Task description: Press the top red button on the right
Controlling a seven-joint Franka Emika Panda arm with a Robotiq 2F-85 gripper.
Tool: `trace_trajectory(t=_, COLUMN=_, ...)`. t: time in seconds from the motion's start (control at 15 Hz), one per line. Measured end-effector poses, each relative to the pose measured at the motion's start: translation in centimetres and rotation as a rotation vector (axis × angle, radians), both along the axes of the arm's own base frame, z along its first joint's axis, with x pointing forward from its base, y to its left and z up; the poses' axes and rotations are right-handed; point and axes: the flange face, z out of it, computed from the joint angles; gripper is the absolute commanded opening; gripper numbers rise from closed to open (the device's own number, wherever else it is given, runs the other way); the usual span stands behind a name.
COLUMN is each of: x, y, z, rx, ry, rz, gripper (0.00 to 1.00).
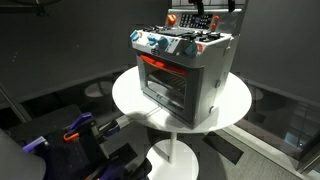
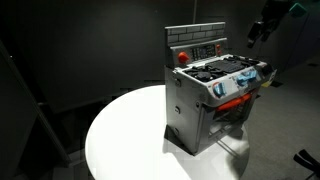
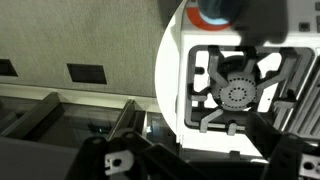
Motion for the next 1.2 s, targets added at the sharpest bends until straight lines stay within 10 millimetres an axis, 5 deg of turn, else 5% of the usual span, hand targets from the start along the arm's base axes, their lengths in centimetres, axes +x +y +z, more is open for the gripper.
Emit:
trace_trajectory(t=0.6, x=6.3, y=1.1, z=-0.9, rx=-0.001, ry=-0.04, rz=-0.02, gripper=1.0)
trace_trajectory(t=1.2, x=9.7, y=1.9, z=-1.6, rx=-0.001, ry=-0.056, rz=-0.02, gripper=1.0)
